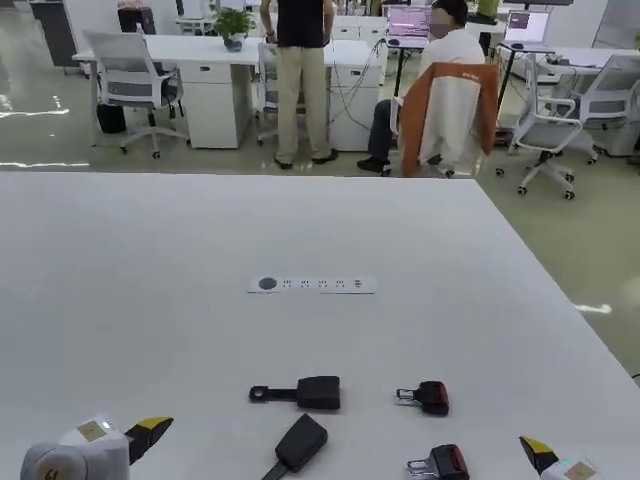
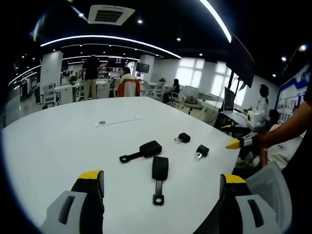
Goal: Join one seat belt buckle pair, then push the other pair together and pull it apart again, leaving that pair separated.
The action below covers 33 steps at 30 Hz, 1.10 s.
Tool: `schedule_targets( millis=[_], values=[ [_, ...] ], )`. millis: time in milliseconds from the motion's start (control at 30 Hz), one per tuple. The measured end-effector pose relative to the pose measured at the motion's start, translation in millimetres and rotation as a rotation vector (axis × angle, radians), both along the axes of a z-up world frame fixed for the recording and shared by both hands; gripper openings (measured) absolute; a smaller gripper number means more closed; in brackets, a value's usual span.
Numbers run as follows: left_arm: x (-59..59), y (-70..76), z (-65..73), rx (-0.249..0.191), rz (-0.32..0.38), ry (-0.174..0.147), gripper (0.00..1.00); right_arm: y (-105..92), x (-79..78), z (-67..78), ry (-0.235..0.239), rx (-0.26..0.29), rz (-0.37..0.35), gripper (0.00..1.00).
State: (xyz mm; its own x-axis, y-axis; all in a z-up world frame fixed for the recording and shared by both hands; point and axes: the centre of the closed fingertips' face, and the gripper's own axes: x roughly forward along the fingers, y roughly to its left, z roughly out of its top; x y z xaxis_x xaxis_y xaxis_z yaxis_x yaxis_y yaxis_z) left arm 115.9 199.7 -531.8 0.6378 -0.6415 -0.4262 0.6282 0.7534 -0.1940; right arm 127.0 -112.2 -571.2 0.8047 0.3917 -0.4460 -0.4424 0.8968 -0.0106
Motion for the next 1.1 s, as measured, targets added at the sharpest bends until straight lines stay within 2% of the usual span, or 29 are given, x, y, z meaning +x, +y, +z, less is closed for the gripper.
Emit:
schedule_targets(
  millis=[400, 467, 633, 767, 900, 1033, 1067, 1100],
  values=[
    [5.2, 3.6, -3.5, -0.004, 0.001, -0.002, 1.00, 1.7, 1.7, 0.9, 0.003, 0.003, 0.002, 0.96],
    [9.1, 9.2, -9.2, -0.003, 0.002, -0.002, 1.00, 1.5, 2.5, 1.9, -0.001, 0.006, -0.001, 0.96],
    [4.8, 3.2, -2.8, -0.004, 0.003, -0.001, 1.00, 2.0, 2.2, 4.1, 0.001, 0.004, 0.001, 0.96],
    [7.7, 9.4, -8.5, -0.002, 0.003, 0.000, 1.00, 1.9, 3.0, 4.5, 0.001, 0.004, 0.001, 0.96],
    [7.0, 8.2, -5.5, -0.001, 0.003, -0.001, 1.00, 2.0, 3.9, 4.6, 0.000, 0.005, 0.001, 0.96],
    [10.2, 11.8, -8.6, 0.000, 0.002, -0.003, 1.00, 1.7, 4.8, 5.5, 0.000, 0.004, 0.002, 0.96],
    [6.1, 4.5, -1.8, 0.001, 0.000, -0.002, 1.00, 1.4, 4.7, 6.8, -0.002, 0.002, 0.001, 0.96],
    [5.7, 3.8, -1.2, 0.003, -0.001, -0.003, 1.00, 1.5, 4.6, 7.4, -0.002, 0.003, 0.001, 0.96]
  ],
)
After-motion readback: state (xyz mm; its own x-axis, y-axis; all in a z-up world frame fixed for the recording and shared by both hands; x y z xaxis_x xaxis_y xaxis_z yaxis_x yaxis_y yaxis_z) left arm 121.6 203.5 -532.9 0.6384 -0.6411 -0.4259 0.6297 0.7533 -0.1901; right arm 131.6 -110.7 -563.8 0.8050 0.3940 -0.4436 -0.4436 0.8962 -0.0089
